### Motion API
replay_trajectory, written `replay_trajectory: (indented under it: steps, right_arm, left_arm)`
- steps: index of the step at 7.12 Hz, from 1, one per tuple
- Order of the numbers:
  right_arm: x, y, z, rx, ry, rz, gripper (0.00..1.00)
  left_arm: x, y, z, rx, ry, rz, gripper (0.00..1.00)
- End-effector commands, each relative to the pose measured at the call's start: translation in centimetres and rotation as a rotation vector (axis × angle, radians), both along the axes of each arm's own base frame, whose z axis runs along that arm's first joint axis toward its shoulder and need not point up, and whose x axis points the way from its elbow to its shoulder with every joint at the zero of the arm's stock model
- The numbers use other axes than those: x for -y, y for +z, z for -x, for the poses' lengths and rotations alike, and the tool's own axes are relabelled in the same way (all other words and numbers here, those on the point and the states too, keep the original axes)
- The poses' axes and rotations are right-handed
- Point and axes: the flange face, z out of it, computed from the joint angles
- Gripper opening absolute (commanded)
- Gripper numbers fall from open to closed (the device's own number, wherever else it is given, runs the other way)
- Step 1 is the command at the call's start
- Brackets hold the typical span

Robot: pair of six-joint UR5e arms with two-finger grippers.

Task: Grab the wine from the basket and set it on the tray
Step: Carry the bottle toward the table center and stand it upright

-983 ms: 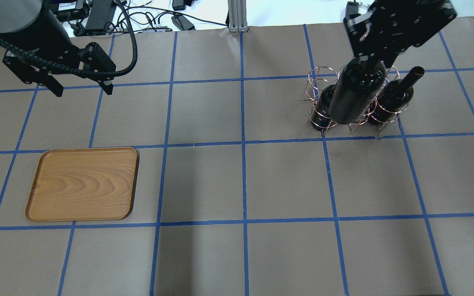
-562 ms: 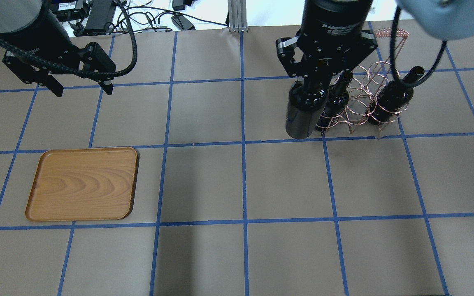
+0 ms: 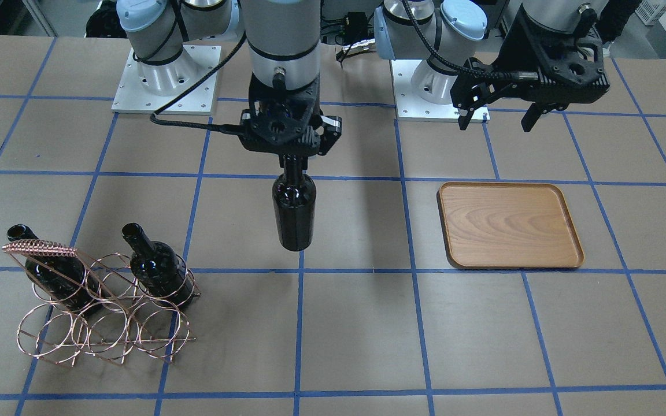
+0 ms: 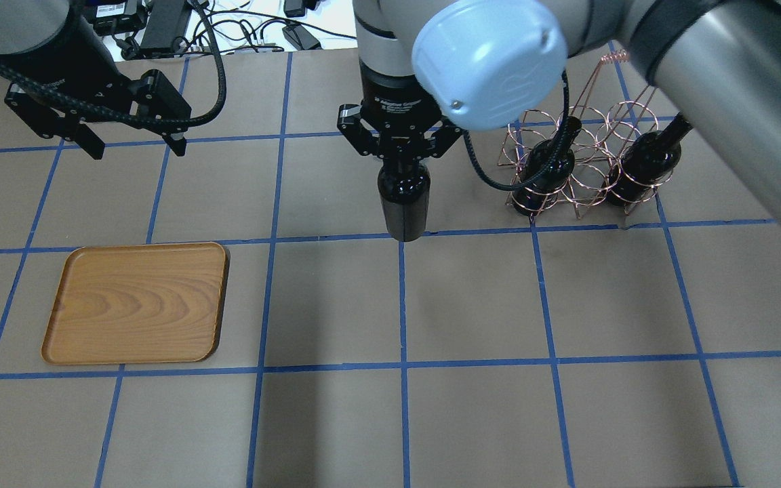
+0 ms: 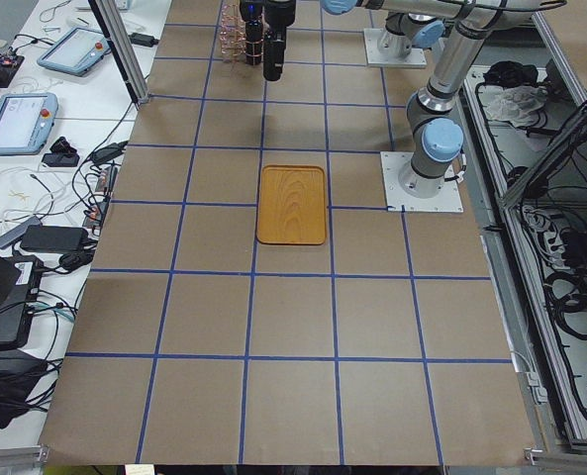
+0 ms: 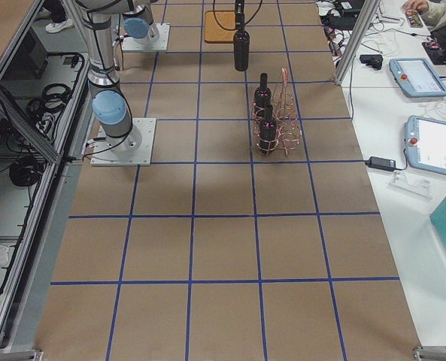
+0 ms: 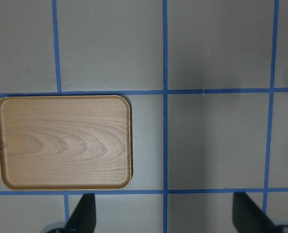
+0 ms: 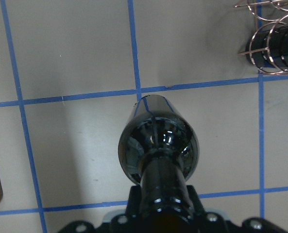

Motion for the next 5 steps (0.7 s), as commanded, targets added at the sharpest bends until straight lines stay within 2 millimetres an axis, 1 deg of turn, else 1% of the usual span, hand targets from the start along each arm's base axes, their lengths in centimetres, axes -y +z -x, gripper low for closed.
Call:
replay_trajectory:
  steps: [1,2,3,4,5]
  right_arm:
    - [0.2,-4.9,-2.0,0.006,-0.010,0.010,0.16]
    - [0.2,-5.4,-2.0,0.002,-0.017,0.002,0.17]
    - [0.5,-6.8,-2.2,0.000,-0.011,-0.002,0.18]
    - [0.6,-7.0,-2.2,0.002,0.003,-0.003,0.20]
    - [0.5,-7.3,-2.2,-0.007,0.003,-0.017,0.34]
  left_arm:
    - [0.0,0.0,0.1,0.000,-0.002,0.000,1.00]
    - [0.0,0.0,0.0,0.000,0.000,0.000,1.00]
    - [0.0,0.0,0.0,0.001,0.000,0.000,1.00]
    - [0.0,0.0,0.0,0.000,0.000,0.000,1.00]
    - [0.0,0.0,0.0,0.001,0.000,0.000,1.00]
